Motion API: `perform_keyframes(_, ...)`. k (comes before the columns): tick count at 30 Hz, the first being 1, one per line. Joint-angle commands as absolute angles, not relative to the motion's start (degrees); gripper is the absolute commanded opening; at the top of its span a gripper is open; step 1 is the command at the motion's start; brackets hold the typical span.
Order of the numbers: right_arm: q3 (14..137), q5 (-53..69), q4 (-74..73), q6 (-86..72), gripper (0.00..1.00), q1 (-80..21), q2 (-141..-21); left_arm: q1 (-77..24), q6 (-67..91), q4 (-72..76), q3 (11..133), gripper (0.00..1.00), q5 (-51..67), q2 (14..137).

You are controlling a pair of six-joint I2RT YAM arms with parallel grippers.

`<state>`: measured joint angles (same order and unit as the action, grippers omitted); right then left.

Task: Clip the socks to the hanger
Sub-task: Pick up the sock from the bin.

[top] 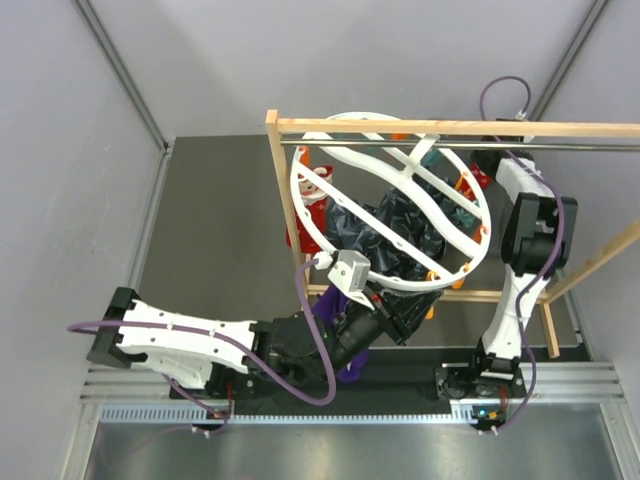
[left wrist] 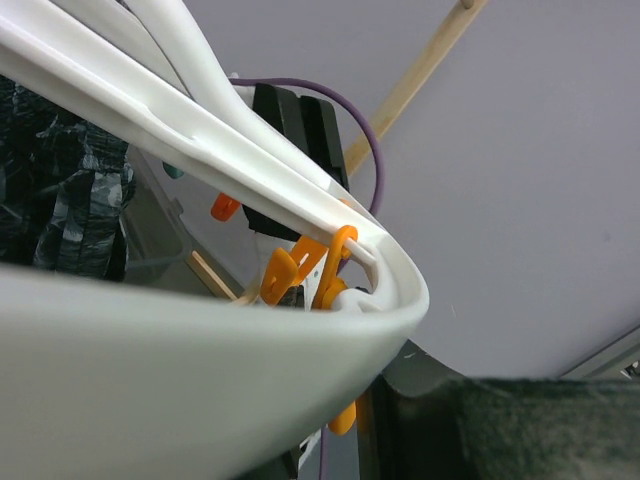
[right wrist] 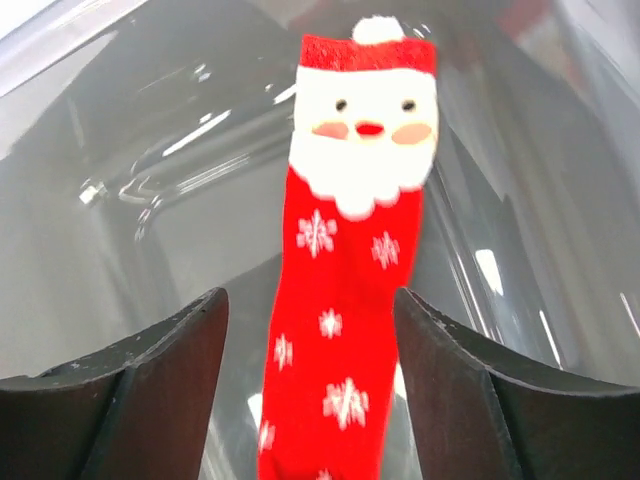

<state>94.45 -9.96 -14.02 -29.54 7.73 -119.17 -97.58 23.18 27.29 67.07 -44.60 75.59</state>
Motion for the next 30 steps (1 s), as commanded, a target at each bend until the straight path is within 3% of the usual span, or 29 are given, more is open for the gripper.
perform_keyframes(1, 103.5, -12.1, -14.4, -25.6, 0.67, 6.9, -125.5, -97.5, 24.1, 22.4, 63.6, 0.0, -46.2, 75.9)
perform_keyframes(7, 122.2, -17.0, -24.1, -22.3, 0.66, 5.5, -138.1, -97.2, 24.3, 22.5, 62.6, 0.0, -46.2, 75.3)
perform_keyframes(17, 124.5, -19.6, -30.1, -23.6, 0.61, 4.2, -144.5, -97.2, 25.6, 22.3, 61.9, 0.0, -45.4, 74.6)
perform_keyframes(24, 125.7, -17.6, -30.4, -23.6, 0.21, 4.6, -144.7, -97.2, 27.1, 21.2, 61.6, 0.0, -45.1, 74.2)
perform_keyframes(30, 126.2, -14.5, -30.8, -22.1, 0.01, 4.5, -138.1, -97.2, 27.9, 20.3, 61.8, 0.0, -45.3, 74.3)
